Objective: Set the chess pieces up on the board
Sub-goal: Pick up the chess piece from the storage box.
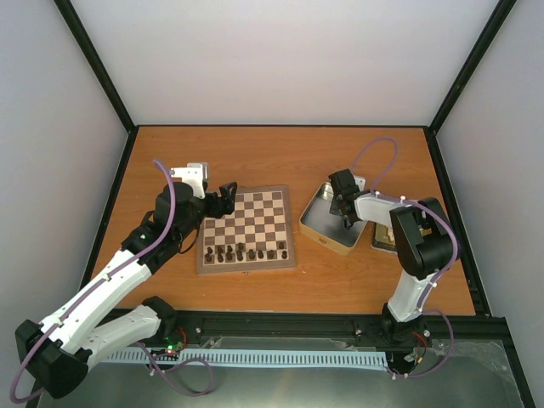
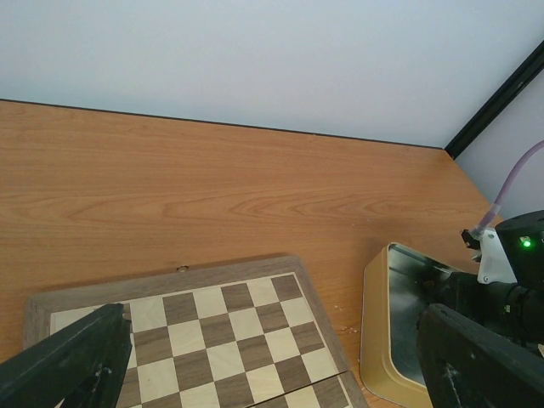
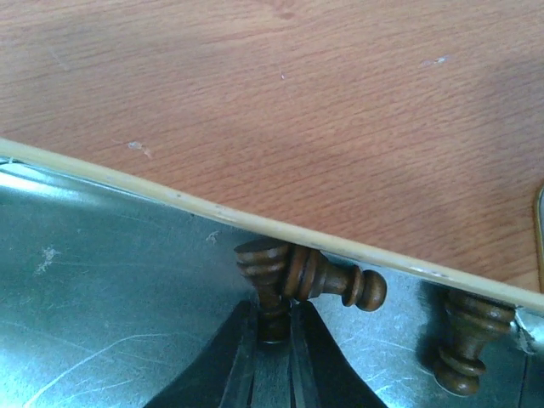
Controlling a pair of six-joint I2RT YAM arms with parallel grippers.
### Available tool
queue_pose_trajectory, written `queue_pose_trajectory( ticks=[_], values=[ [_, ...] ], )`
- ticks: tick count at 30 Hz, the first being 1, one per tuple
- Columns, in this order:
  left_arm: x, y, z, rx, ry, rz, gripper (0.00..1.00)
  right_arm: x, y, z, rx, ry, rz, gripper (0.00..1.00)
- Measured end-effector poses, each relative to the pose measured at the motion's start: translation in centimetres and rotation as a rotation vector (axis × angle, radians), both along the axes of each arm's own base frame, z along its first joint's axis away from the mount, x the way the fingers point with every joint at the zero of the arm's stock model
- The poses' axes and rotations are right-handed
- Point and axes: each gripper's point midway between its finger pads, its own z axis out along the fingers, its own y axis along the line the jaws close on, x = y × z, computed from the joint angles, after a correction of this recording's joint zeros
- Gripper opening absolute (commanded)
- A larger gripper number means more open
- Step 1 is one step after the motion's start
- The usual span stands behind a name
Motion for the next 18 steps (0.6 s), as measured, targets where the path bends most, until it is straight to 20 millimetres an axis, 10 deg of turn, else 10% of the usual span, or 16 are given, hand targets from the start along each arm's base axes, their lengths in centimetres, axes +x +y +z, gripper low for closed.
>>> queue_pose_trajectory(
  ticks=[18],
  values=[
    [0.0, -3.2, -1.7, -0.076, 0.075, -0.13, 0.92, -4.3, 3.9, 5.9, 0.268, 0.066, 0.143, 0.08]
  ],
)
